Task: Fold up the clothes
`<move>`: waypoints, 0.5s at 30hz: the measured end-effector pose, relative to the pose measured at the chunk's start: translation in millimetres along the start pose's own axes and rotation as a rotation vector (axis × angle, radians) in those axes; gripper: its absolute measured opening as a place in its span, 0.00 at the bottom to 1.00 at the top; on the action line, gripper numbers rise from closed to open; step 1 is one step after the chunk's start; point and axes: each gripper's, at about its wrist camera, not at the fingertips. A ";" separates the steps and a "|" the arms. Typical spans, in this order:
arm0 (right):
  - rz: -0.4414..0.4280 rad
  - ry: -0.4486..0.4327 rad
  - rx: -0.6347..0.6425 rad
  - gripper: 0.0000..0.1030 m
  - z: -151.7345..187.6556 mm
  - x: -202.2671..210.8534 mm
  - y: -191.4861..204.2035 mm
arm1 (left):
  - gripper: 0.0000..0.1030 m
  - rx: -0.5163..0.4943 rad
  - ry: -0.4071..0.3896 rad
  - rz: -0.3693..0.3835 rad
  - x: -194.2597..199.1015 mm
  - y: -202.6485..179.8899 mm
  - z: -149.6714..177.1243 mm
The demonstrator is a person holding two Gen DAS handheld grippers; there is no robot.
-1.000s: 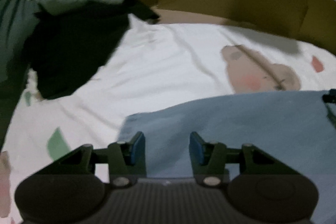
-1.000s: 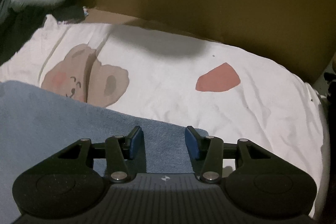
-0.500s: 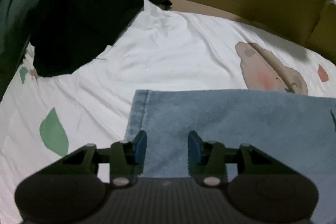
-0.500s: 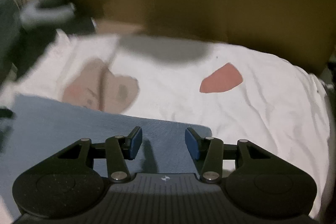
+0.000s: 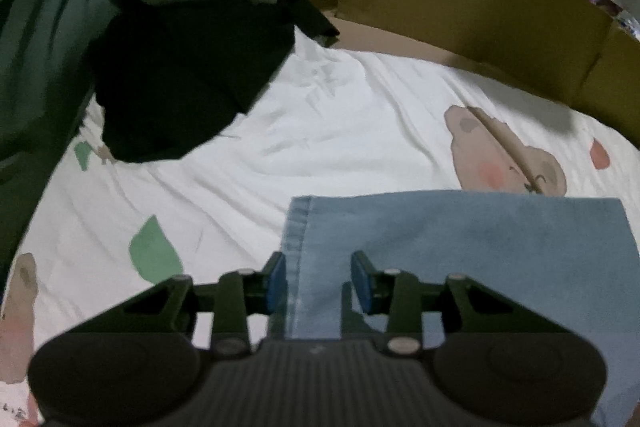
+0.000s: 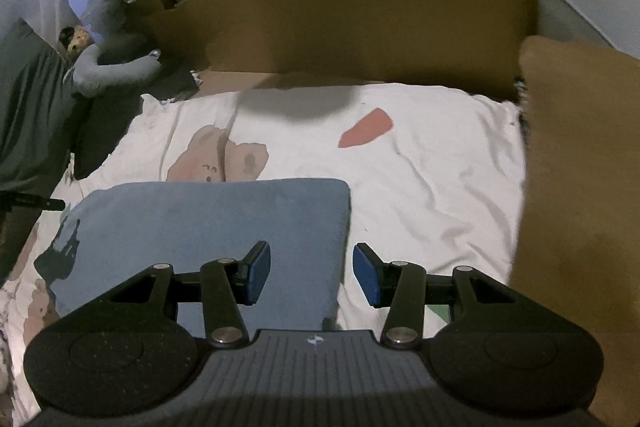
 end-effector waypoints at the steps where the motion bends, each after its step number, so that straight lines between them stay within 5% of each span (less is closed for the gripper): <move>1: 0.006 -0.003 -0.010 0.52 3.0 4.5 -1.2 | 0.37 -0.005 -0.004 -0.002 2.6 0.8 -0.5; 8: 0.050 0.061 -0.126 0.52 51.0 11.7 -12.5 | 0.12 -0.018 0.013 0.036 -13.6 -0.8 0.8; 15: 0.067 0.150 -0.248 0.52 100.9 -3.5 -21.4 | 0.09 0.010 0.077 0.045 -44.0 5.3 15.2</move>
Point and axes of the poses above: each gripper's, at about its wrist camera, not at the fingertips, and x roughly against the way its jaws point, y to its left, z to its underside, and after that the axes turned 2 degrees about y, right-handed
